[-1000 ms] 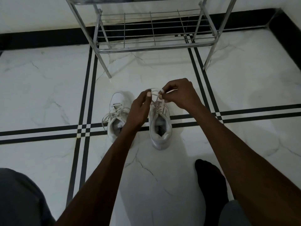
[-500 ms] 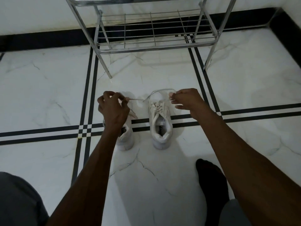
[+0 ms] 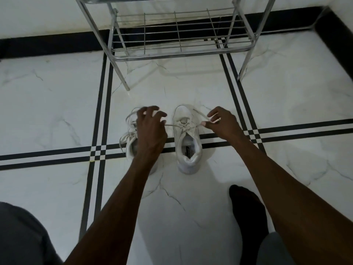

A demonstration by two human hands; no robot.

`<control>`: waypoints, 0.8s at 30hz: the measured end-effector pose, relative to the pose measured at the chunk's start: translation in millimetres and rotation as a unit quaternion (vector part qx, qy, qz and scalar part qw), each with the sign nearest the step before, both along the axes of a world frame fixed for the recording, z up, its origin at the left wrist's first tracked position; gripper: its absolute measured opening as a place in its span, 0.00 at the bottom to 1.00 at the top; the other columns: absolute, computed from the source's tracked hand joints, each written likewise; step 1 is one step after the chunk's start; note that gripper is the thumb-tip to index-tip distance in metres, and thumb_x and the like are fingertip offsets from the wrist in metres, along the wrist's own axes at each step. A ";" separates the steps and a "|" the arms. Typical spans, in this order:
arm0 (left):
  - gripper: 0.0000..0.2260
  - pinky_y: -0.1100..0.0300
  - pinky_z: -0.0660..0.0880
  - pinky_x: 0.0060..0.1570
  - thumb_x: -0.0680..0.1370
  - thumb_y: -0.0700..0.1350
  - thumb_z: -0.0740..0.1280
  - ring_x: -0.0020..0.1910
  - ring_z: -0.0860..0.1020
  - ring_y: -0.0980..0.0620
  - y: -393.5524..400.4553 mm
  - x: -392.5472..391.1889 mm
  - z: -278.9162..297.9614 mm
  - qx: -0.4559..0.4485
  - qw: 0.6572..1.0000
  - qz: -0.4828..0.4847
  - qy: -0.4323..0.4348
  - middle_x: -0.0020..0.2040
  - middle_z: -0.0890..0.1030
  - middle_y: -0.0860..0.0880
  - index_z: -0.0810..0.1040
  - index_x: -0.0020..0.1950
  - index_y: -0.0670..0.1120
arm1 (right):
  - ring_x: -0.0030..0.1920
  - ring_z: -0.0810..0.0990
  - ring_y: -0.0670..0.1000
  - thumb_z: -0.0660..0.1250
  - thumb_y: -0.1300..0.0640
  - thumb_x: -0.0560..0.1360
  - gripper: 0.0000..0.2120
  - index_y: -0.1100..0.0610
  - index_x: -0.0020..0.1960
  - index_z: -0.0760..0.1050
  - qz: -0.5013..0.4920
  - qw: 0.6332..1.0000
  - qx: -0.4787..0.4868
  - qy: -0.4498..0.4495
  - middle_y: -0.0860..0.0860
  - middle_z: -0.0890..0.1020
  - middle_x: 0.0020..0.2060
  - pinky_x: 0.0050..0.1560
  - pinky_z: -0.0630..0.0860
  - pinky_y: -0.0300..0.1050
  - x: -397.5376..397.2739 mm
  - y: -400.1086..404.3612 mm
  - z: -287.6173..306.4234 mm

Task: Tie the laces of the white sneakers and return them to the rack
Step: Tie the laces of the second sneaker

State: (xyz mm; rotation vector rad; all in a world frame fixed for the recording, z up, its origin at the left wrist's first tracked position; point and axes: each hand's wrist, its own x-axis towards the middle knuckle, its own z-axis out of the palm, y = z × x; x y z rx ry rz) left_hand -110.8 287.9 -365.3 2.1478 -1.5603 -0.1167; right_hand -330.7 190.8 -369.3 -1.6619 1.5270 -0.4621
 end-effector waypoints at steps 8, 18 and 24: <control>0.10 0.47 0.81 0.55 0.77 0.38 0.69 0.55 0.84 0.45 -6.5 -24.2 -23.1 0.072 0.989 -0.059 0.116 0.53 0.88 0.48 0.87 0.54 0.47 | 0.51 0.83 0.52 0.72 0.61 0.75 0.05 0.58 0.49 0.85 0.161 0.984 -0.061 0.036 0.53 0.87 0.49 0.54 0.79 0.47 16.2 11.4 -6.0; 0.09 0.46 0.65 0.60 0.77 0.35 0.65 0.56 0.77 0.45 -7.7 -23.5 -25.1 0.155 0.982 -0.043 0.099 0.51 0.83 0.53 0.77 0.51 0.49 | 0.47 0.82 0.56 0.68 0.65 0.76 0.04 0.62 0.45 0.82 0.158 0.979 -0.091 0.088 0.57 0.85 0.44 0.48 0.76 0.48 20.2 14.4 -13.2; 0.13 0.36 0.75 0.59 0.75 0.39 0.64 0.52 0.81 0.46 -5.1 -19.8 -37.4 0.124 0.970 -0.025 0.207 0.48 0.83 0.55 0.76 0.50 0.58 | 0.46 0.81 0.56 0.66 0.65 0.77 0.05 0.63 0.45 0.80 0.145 0.983 -0.082 0.074 0.57 0.84 0.43 0.46 0.74 0.45 20.0 17.0 -12.5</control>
